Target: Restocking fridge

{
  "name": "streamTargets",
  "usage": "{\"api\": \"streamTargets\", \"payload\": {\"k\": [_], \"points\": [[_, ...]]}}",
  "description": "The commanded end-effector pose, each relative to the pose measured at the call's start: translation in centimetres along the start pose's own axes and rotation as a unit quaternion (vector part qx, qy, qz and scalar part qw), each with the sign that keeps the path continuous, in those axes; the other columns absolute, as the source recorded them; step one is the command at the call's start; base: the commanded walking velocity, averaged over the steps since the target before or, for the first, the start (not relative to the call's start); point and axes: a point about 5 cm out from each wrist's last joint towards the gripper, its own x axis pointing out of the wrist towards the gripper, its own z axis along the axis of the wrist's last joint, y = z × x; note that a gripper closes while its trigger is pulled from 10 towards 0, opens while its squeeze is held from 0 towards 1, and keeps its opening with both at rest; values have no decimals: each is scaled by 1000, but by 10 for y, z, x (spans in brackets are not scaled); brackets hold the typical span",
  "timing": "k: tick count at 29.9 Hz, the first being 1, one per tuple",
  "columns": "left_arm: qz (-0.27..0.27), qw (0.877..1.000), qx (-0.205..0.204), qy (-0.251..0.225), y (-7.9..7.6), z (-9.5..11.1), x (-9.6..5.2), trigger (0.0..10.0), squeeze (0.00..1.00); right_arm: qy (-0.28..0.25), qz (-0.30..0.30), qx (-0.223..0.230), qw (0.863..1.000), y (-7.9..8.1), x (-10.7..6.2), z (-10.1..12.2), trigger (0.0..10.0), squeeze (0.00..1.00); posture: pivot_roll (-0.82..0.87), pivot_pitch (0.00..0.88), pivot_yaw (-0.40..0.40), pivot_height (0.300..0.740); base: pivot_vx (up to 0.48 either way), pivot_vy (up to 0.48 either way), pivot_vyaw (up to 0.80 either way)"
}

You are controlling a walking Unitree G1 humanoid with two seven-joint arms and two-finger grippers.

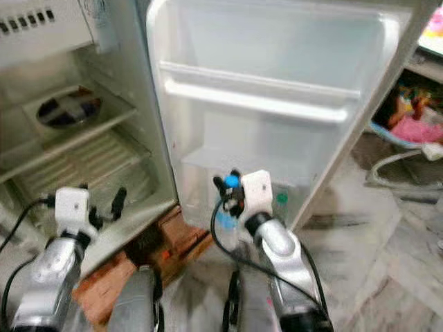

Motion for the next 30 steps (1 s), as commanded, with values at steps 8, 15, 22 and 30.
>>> {"api": "streamTargets", "payload": {"k": [8,15,22,30], "points": [[-2,1000,-12,-3,-1,3,3,10000,0,1,-30,-25,999,-9,2,-1,10000,0,89,47,-12,615,0,0,0],[-10,1000,-12,-7,-2,4,3,10000,0,0,-38,-30,999,-11,2,0,10000,0,88,46,-13,615,79,156,0],[-16,1000,-10,-11,-4,5,3,10000,0,-7,-49,-35,998,-14,5,1,10000,0,88,44,-14,615,319,358,0],[-23,999,-10,-19,-5,6,4,10000,0,-13,-55,-39,998,-15,6,3,10000,0,89,44,-15,615,248,81,0]]}}
